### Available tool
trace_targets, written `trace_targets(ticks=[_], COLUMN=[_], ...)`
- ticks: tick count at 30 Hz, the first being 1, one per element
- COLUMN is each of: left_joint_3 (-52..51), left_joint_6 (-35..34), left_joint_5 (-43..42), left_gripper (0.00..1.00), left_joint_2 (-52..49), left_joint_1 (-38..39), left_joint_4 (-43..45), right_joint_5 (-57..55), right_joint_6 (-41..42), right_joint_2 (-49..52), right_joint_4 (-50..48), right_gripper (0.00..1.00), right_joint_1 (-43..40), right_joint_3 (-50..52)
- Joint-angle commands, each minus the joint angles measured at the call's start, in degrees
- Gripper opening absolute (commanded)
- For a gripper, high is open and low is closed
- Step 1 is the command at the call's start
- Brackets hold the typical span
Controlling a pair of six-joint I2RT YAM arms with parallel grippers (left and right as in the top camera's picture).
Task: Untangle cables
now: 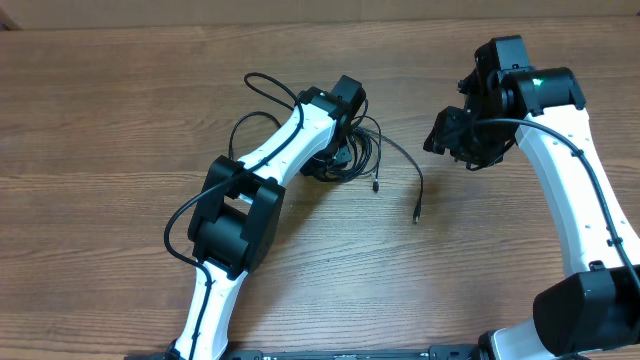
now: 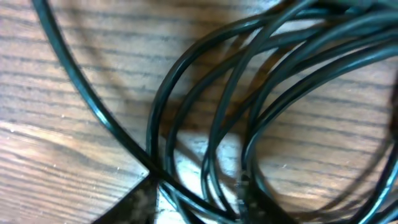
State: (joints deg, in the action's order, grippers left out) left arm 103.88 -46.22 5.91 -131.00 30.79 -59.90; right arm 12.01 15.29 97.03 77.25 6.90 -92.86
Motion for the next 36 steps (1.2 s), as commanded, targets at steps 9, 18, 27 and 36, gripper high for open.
trace_targets(ticks=[9,18,27,36], left_joint_3=[2.1,7.3,7.3,7.7], left_joint_6=[7.6,20.2,23.7,17.7], left_joint_5=[-4.2,-18.0,-33.1,-42.8], left_gripper=[0.04,0.04,0.04,0.04], left_joint_2=[1.8,19.6,25.4,25.8], left_joint_1=[-1.9,-9.5,-10.5,-16.2], left_joint_4=[-2.5,-3.7,-6.3,-5.9], right_joint_5=[-0.4,19.1,23.9,24.5], right_joint_6=[-0.9,-10.9,-11.3,-20.3], right_joint_2=[0.3,0.3,0.3,0.3], right_joint_4=[-0.5,-4.4,-5.8,-5.9], right_gripper=[0.54,0.54,0.54,0.58], right_joint_1=[0.2,0.2,1.3,5.7], right_joint_3=[-0.5,-0.5,-0.5,-0.5])
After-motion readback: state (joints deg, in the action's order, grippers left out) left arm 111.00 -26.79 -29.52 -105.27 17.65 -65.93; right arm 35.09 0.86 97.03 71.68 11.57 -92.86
